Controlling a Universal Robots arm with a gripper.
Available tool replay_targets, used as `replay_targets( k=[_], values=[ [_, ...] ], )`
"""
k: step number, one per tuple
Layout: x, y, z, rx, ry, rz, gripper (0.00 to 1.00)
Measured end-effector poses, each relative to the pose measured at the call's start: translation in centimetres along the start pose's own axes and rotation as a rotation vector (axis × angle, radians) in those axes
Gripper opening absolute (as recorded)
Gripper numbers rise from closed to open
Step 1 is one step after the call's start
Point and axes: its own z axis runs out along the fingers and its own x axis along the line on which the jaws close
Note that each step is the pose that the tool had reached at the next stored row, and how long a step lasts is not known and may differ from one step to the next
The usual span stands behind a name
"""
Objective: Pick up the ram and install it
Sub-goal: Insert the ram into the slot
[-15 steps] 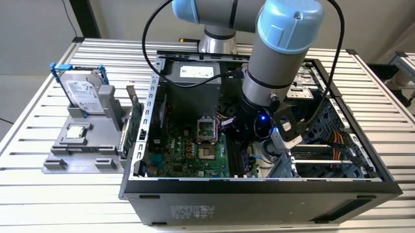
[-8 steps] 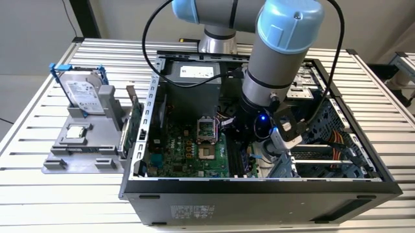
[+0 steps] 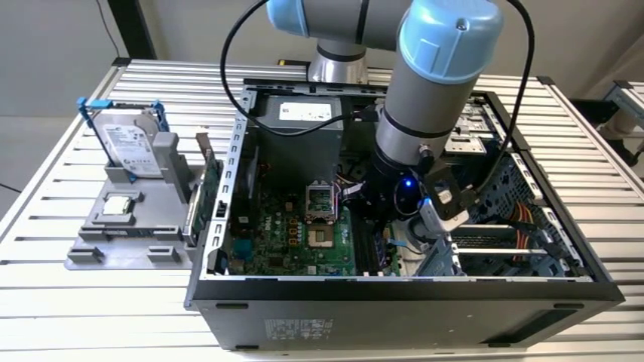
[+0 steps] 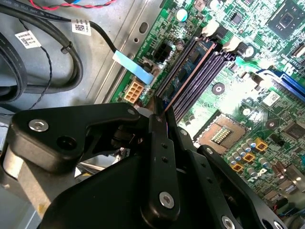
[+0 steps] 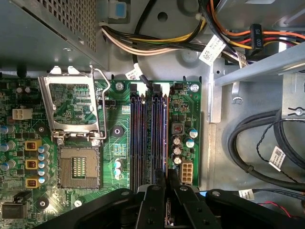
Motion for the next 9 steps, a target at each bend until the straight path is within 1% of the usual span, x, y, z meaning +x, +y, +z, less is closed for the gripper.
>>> replay_targets(
  k=[4,9],
  values=[
    [0.06,0.00,0.01,-0.0005,0.0000,0.001,0.00],
    [0.13,0.00,0.15,-0.0041,0.0000,0.003,0.00]
  ],
)
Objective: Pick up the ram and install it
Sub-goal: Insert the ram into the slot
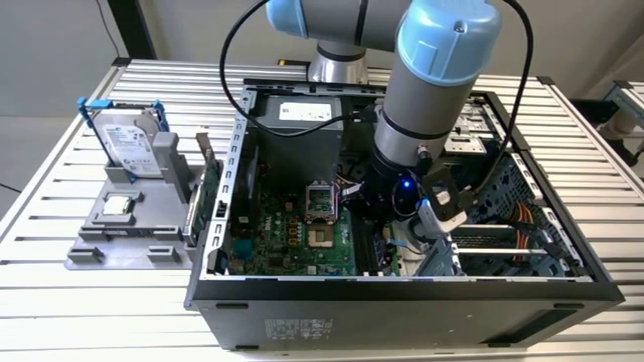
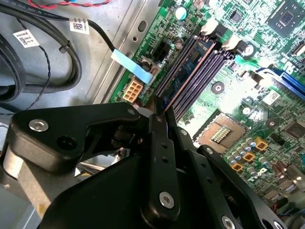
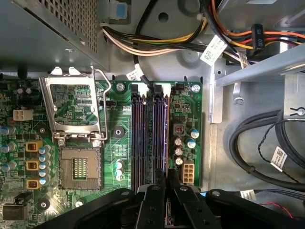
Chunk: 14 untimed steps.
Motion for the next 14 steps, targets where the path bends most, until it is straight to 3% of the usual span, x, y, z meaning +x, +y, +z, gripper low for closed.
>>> replay_targets(
  k=[6,12,13,14],
  values=[
    [0.00,0.00,0.54,-0.0129,0.0003,0.000,0.00],
    [0.00,0.04,0.64,-0.0153,0.0000,0.000,0.00],
    [0.00,0.03,0.63,-0.0145,0.0000,0.000,1.00],
    [0.00,0.02,0.63,-0.0140,0.0000,0.000,1.00]
  ],
)
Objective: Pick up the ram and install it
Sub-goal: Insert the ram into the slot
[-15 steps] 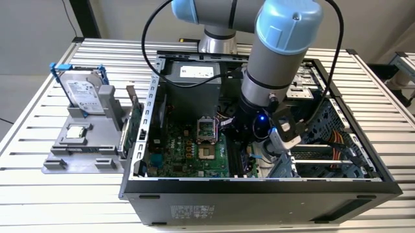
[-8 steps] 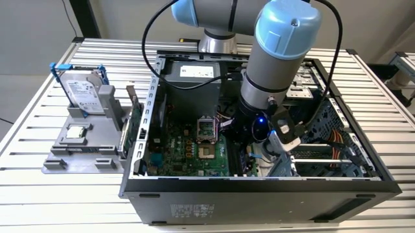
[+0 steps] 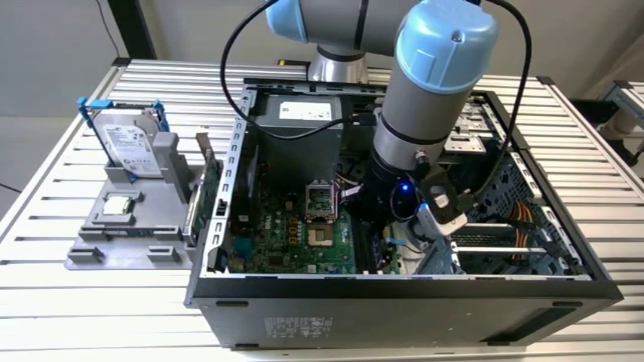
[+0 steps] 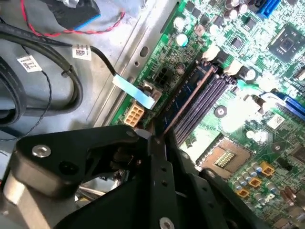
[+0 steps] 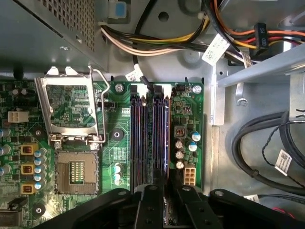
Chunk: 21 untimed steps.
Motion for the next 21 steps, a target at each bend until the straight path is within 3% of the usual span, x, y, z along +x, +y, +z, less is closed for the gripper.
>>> replay_targets(
  k=[2,11,13,14,21],
  values=[
    [0.01,-0.02,-0.22,0.0006,0.0004,0.000,1.00],
    [0.00,0.06,-4.20,0.0004,0.0016,0.000,1.00],
    [-0.01,0.04,-4.30,0.0000,0.0014,0.000,1.00],
    [-0.01,0.03,-4.31,0.0002,0.0015,0.000,0.00],
    [0.00,-0.01,-4.32,0.0003,0.0016,0.000,0.00]
  ],
)
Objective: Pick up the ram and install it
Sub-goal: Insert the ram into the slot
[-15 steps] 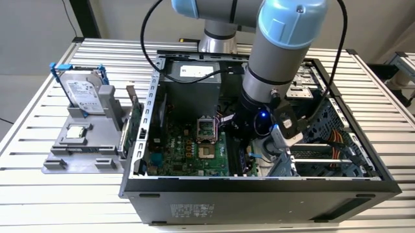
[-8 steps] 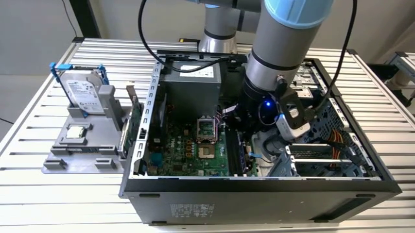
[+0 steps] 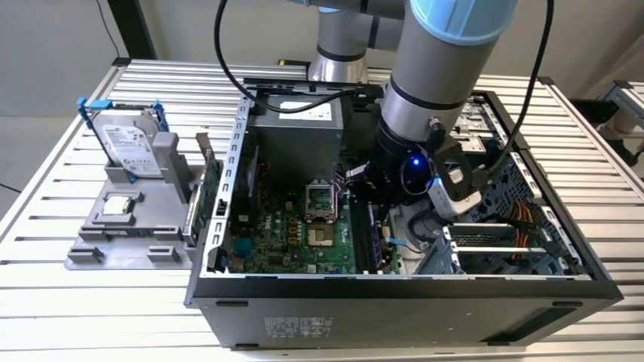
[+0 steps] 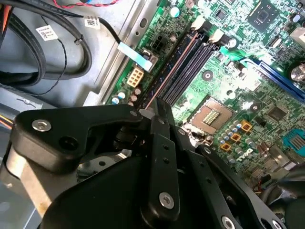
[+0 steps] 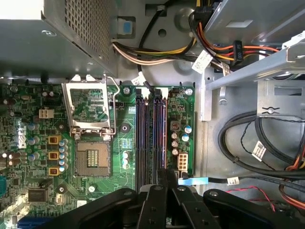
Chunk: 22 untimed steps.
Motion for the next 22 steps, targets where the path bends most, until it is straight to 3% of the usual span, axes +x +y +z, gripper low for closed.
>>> replay_targets(
  k=[22],
  values=[
    [0.00,-0.08,0.00,0.0000,0.0002,-0.003,0.00]
  ],
)
